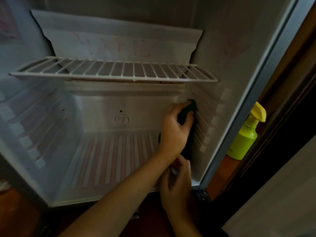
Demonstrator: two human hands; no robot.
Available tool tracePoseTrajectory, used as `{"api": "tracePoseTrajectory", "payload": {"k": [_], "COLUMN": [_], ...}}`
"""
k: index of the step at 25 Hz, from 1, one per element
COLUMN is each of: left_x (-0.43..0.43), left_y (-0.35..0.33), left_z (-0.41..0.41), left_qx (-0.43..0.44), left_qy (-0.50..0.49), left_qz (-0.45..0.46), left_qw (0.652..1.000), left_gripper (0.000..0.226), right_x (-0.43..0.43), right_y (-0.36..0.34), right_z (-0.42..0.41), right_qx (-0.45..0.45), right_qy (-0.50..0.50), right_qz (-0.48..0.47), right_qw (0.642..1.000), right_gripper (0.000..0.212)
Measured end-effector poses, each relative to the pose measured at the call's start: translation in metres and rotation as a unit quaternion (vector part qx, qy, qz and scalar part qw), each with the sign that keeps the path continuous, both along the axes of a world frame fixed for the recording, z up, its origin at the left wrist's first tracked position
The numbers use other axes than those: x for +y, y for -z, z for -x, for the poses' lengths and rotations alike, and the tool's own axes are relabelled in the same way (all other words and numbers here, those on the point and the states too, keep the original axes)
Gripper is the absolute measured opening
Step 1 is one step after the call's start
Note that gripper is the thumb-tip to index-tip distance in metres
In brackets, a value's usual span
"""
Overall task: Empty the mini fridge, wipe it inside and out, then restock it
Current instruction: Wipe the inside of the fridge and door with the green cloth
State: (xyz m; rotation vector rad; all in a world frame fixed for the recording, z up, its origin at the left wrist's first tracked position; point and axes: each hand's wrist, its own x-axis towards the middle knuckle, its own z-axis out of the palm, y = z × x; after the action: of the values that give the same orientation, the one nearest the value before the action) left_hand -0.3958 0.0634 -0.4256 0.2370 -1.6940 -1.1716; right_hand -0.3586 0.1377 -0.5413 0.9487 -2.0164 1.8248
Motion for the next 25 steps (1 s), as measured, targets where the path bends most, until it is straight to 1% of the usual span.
{"api": "tracePoseTrajectory", "payload": {"k": [2,3,5,6,8,11,16,19,21,25], "left_x": [0.0,-0.008,-0.026,-0.033,-0.033,-0.025,-0.044,-0.049,-0.046,-0.043], "left_y": [0.002,-0.001,-0.01,-0.012,-0.007,0.003,-0.012,-0.018,-0.021,-0.014], "left_z": [-0.003,0.003,0.016,0.021,0.018,0.004,0.003,0.0,0.001,0.009], "left_qx": [0.017,0.018,-0.012,-0.028,-0.04,-0.031,-0.105,-0.115,-0.12,-0.097], "left_qy": [0.018,0.011,-0.009,-0.019,-0.021,-0.005,-0.023,-0.046,-0.055,-0.04], "left_qz": [0.037,0.033,-0.001,0.002,0.042,0.119,0.197,0.245,0.234,0.153], "left_qw": [0.999,0.999,1.0,0.999,0.998,0.992,0.974,0.962,0.963,0.983], "left_gripper": [0.024,0.022,0.021,0.021,0.021,0.022,0.03,0.024,0.024,0.026], "right_x": [0.0,0.001,0.002,0.002,0.001,0.001,0.002,0.002,0.001,0.002], "right_y": [0.002,0.0,-0.003,-0.004,-0.004,-0.002,-0.002,-0.001,-0.001,-0.001], "right_z": [0.0,-0.001,-0.003,-0.004,-0.004,-0.002,-0.004,-0.001,0.0,0.0], "right_qx": [0.015,0.025,0.037,0.039,0.034,0.026,0.036,0.05,0.048,0.046], "right_qy": [0.005,0.006,0.009,0.009,0.008,0.005,0.001,0.005,0.006,0.001], "right_qz": [0.003,0.007,0.008,0.004,-0.005,-0.005,-0.007,-0.004,0.003,0.015], "right_qw": [1.0,1.0,0.999,0.999,0.999,1.0,0.999,0.999,0.999,0.999], "right_gripper": [0.029,0.03,0.031,0.032,0.032,0.033,0.034,0.035,0.035,0.034]}}
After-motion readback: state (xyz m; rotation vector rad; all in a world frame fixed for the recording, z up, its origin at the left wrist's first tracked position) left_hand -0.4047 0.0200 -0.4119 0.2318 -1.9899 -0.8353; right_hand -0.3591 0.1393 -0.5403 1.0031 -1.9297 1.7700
